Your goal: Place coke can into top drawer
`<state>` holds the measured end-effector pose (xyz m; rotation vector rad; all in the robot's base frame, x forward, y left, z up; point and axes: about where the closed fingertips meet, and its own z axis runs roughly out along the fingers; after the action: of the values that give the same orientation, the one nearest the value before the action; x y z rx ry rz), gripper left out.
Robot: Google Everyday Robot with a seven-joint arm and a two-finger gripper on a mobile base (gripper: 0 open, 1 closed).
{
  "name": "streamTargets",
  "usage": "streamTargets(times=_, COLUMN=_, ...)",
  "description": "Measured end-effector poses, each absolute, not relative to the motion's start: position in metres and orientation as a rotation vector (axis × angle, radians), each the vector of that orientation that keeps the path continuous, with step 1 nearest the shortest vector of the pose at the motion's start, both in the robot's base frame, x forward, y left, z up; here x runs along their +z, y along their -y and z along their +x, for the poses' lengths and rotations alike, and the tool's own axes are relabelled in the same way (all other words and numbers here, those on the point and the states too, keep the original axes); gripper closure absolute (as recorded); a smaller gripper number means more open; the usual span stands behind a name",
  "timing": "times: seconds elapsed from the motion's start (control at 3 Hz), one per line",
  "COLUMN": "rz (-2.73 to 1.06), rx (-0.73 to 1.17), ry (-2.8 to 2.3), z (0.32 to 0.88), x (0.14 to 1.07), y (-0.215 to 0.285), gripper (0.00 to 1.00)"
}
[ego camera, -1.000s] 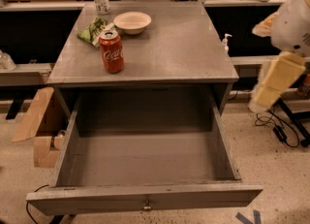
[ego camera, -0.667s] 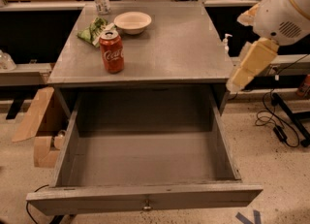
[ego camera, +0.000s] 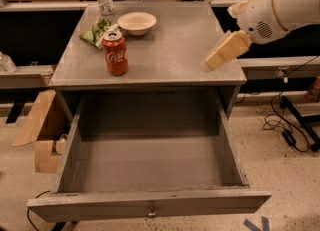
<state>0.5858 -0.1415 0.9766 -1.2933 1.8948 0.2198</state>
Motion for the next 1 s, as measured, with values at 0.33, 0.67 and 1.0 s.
streamTargets(times=0.33, rz=-1.116, rx=0.381, ry=-1.721, z=0.619, x=0.971, y=0.108, gripper=0.0)
streamTargets(times=0.67, rz=-1.08, rx=0.407, ry=-1.667, z=0.623, x=0.991, y=0.087, gripper=0.0)
streamTargets(times=1.0, rz=-1.089, rx=0.433, ry=-1.667, z=0.629, x=0.978, y=0.084, gripper=0.0)
